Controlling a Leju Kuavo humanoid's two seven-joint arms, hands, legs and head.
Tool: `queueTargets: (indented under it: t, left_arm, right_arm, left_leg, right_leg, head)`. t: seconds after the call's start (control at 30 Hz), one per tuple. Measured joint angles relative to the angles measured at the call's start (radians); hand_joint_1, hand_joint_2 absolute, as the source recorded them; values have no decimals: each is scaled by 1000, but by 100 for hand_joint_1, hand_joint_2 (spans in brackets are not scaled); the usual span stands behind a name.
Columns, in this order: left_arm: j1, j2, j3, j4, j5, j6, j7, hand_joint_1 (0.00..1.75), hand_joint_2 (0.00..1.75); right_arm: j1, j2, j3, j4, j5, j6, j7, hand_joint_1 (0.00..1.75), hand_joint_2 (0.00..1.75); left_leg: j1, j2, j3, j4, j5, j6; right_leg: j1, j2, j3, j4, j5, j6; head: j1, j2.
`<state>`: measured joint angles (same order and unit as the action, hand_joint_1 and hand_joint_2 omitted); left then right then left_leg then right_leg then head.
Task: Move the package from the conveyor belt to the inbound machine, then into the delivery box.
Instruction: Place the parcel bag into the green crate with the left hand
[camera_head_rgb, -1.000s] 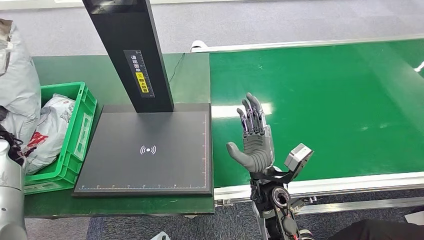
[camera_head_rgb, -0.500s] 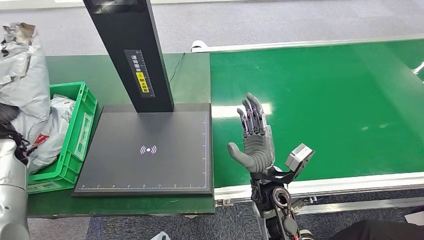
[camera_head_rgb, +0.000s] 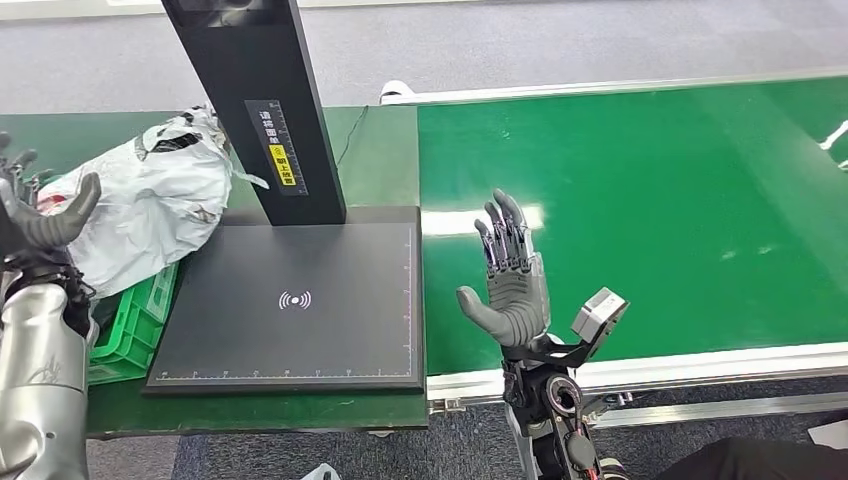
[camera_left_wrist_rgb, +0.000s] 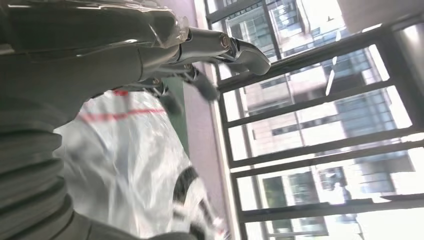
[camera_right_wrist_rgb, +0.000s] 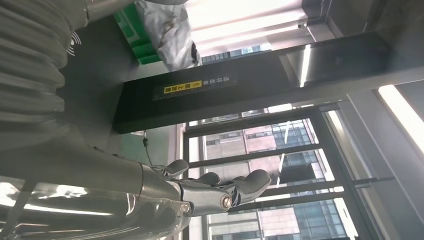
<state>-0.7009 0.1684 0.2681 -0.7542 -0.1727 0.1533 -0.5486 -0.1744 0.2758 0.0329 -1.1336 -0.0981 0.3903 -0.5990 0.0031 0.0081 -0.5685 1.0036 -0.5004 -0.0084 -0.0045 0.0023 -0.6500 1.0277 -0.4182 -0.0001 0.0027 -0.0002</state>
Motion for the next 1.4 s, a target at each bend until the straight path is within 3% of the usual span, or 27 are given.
queueTargets:
  t: [0.2, 0.67, 0.9, 1.4]
  left_arm:
    - [164, -9, -7, -242, 2, 19, 31, 0, 175]
    - [291, -15, 1, -476, 76, 98, -5, 0, 175]
    - [283, -23, -21, -452, -13, 98, 22, 0, 175]
    - [160, -69, -140, -167, -147, 96, 65, 0, 175]
  right_arm:
    - [-4, -6, -3, 17, -2, 3, -9, 0, 175]
    - [-3, -15, -11, 26, -6, -1, -12, 0, 175]
    - [-3, -15, -11, 26, -5, 0, -11, 0, 175]
    - [-18, -12, -9, 34, -3, 5, -7, 0, 175]
  left_leg:
    - [0, -2, -1, 0, 0, 0]
    - [0, -2, -1, 0, 0, 0]
    - [0, -2, 0, 0, 0, 0]
    - [0, -4, -1, 0, 0, 0]
  right_leg:
    - [0, -1, 0, 0, -1, 1]
    - [0, -1, 0, 0, -1, 1]
    - [0, -2, 0, -1, -1, 1]
    - [0, -2, 0, 0, 0, 0]
  head:
    - [0, 0]
    - [0, 0]
    - [0, 0]
    - [0, 0]
